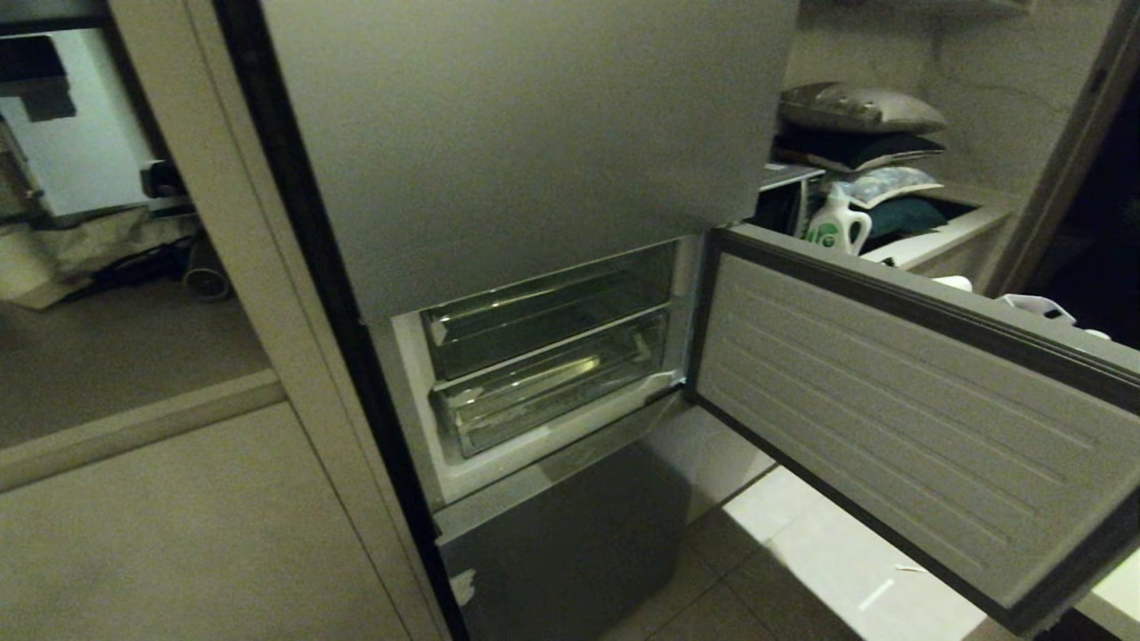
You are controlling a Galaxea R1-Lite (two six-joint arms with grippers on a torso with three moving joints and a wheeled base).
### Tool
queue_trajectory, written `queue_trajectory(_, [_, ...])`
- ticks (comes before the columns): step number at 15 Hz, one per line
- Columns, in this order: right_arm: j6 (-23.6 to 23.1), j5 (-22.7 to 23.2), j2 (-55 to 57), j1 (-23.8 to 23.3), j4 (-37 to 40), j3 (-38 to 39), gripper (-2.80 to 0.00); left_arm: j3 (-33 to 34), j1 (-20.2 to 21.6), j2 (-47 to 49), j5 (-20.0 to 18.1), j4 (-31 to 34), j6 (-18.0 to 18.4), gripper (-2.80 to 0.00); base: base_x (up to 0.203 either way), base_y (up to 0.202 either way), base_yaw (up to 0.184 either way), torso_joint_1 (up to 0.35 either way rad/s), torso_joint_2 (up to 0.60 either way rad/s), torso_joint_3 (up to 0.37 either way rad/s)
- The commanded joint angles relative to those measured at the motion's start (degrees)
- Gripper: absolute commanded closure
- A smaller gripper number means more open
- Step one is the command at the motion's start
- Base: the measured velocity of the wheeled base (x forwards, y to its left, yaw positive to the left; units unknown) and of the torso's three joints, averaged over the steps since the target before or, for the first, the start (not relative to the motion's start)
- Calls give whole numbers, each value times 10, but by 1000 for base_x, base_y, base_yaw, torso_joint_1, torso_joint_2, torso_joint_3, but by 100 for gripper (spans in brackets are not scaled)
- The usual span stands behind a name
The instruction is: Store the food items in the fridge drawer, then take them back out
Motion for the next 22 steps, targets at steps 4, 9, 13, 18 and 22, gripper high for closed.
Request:
queue_trajectory(4, [9,-1,0,0,-1,18,0,0,0,0,0,0,0,0,0,7,-174,5,2,2])
queue_trajectory(9, [9,-1,1,0,-2,18,0,0,0,0,0,0,0,0,-1,2,-70,1,3,1])
queue_trajectory(13, [9,0,1,0,-2,18,0,0,0,0,0,0,0,0,0,0,0,0,0,0])
queue_trajectory(18, [9,0,1,0,-2,18,0,0,0,0,0,0,0,0,0,0,0,0,0,0])
queue_trajectory(22, [10,0,1,0,-2,18,0,0,0,0,0,0,0,0,0,0,0,0,0,0])
